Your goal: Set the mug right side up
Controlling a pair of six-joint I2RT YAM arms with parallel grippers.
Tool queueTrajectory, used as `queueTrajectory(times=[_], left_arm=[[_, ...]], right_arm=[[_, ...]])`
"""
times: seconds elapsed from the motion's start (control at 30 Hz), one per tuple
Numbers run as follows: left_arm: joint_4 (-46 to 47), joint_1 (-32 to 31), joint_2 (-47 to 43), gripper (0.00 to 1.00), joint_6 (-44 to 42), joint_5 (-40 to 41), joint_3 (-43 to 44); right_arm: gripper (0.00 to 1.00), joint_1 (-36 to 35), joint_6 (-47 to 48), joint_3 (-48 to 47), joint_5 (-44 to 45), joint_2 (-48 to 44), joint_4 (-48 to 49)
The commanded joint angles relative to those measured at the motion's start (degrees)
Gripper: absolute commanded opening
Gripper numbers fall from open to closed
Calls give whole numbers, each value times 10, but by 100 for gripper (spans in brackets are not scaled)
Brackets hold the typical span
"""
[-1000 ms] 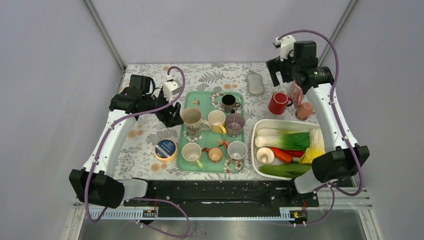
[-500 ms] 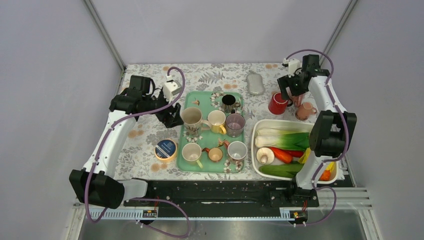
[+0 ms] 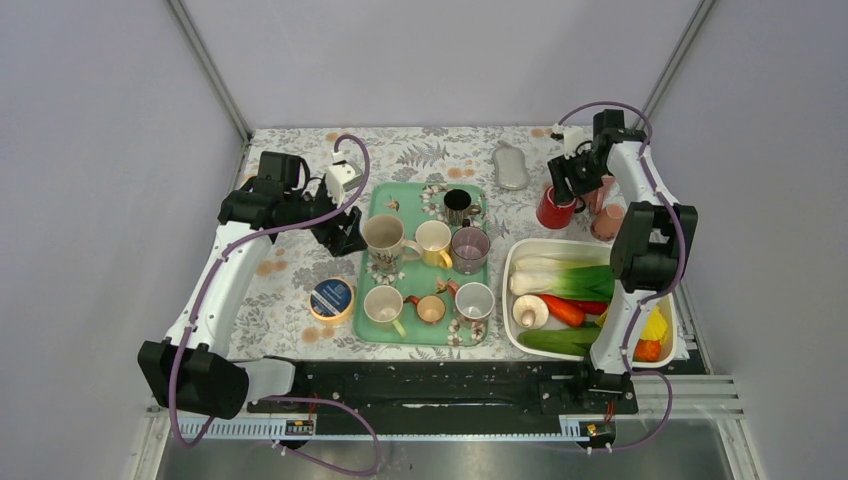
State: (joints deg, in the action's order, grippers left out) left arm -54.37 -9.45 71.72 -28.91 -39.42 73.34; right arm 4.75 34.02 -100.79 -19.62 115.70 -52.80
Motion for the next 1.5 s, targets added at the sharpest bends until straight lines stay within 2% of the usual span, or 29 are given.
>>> queueTrajectory(times=[0.0, 0.2, 0.33, 0.47, 0.53, 0.57, 0.67, 0.77, 0.87, 1.0, 1.07, 1.17, 1.2, 1.27, 1.4, 1.47], left_arm=[[15, 3, -11, 79, -2, -7, 6], [15, 3, -13, 80, -1, -3, 7], [15, 3, -16, 80, -1, 0, 6], [15, 3, -18, 80, -2, 5, 1], [14, 3, -18, 80, -3, 5, -1], [15, 3, -18, 80, -4, 5, -1], [15, 3, -15, 80, -5, 4, 1], [15, 3, -13, 80, -4, 2, 2], [15, 3, -18, 80, -5, 7, -4], [15, 3, -27, 80, -9, 13, -12], [15, 3, -30, 80, -9, 15, -12], [15, 3, -28, 80, -9, 19, -8], [14, 3, -26, 80, -7, 21, -8], [15, 3, -24, 80, -5, 25, -6], [15, 3, -20, 80, -2, 42, -6], [15, 3, -19, 80, -1, 49, -4]], right_arm=[[66, -27, -31, -21, -13, 17, -37], [67, -93, -53, -29, -20, 10, -40], [69, -112, -54, -52, -18, 0, -52], [83, -106, -28, -59, 46, -36, -51], [99, -104, -16, -60, 98, -46, -43], [99, -104, -12, -61, 125, -48, -38], [99, -103, -11, -81, 160, -34, -35], [99, -104, 8, -87, 134, -21, -38], [99, -97, 66, -62, 115, -27, -46], [98, -21, 193, 8, -54, -77, -43], [97, 4, 257, 37, -95, -96, -38], [97, 7, 383, 52, -108, -89, -64], [96, 7, 401, 45, -109, -81, -72], [94, 7, 413, 30, -104, -56, -76], [81, 7, 443, -1, -88, -2, -91], [79, 7, 435, -5, -76, 17, -80]])
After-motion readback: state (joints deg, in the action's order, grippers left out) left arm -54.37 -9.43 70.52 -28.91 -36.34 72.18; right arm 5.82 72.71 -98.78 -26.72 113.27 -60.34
